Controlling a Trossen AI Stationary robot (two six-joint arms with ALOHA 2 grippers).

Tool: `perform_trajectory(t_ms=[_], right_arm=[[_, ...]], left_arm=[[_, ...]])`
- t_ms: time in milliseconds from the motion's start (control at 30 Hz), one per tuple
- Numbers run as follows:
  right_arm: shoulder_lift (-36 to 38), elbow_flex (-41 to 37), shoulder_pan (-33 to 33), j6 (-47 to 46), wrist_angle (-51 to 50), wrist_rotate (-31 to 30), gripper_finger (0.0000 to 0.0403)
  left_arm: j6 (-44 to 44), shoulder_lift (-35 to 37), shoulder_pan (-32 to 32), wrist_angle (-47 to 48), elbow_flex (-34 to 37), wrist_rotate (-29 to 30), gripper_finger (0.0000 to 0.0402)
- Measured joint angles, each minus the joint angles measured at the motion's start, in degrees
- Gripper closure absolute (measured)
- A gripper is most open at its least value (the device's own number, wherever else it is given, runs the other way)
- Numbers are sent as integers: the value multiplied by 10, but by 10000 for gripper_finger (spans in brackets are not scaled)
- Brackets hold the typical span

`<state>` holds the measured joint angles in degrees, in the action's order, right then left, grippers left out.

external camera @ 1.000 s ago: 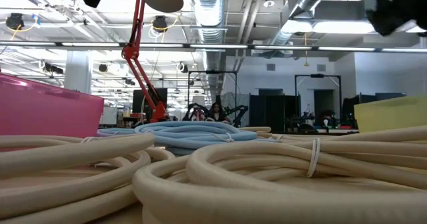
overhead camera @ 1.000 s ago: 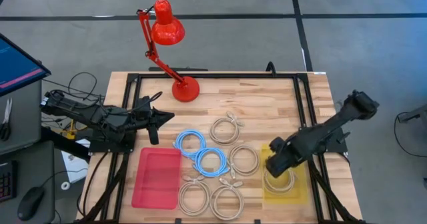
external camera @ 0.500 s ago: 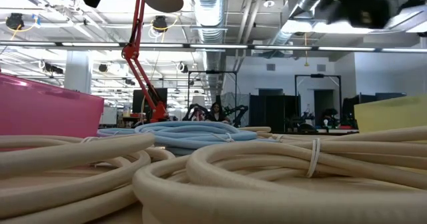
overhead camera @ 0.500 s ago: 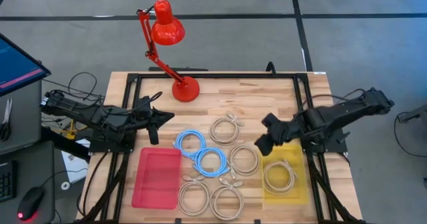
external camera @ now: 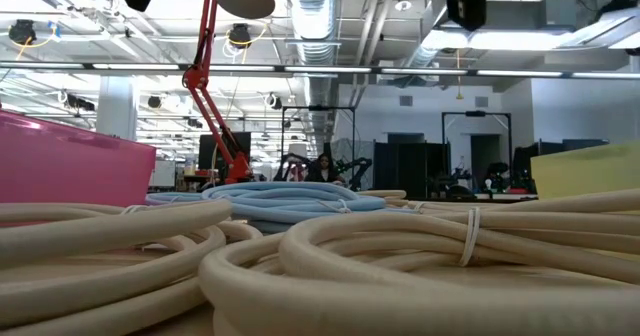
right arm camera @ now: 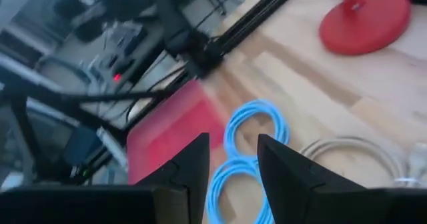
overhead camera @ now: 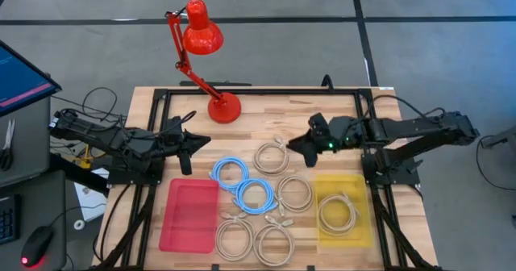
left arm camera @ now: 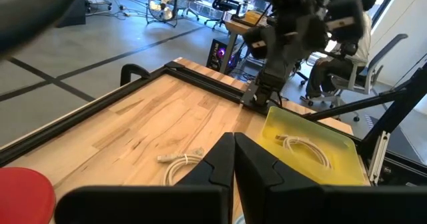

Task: Pick & Place USB Port
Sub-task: Put the light yellow charger cable into the yellow bin

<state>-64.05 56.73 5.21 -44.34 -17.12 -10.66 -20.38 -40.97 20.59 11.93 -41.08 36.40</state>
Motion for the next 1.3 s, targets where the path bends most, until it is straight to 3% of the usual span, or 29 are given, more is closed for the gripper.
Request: perform_trajectory(t_ms=[167,333,800,1300], right_arm=[[-8,0,-46,-133,-45,-14,285],[-42,1,-64,-170,-69,-13,285],[-195,0,-63,-233,-77,64,285],[-298,0,-74,-262,-98,68,285]], left_arm=[[0,0,0,-1,0,0,392],[0,0,0,-3,0,0,395],[0,0,0,-4,0,0,392],[0,0,0,-4,0,0,392]])
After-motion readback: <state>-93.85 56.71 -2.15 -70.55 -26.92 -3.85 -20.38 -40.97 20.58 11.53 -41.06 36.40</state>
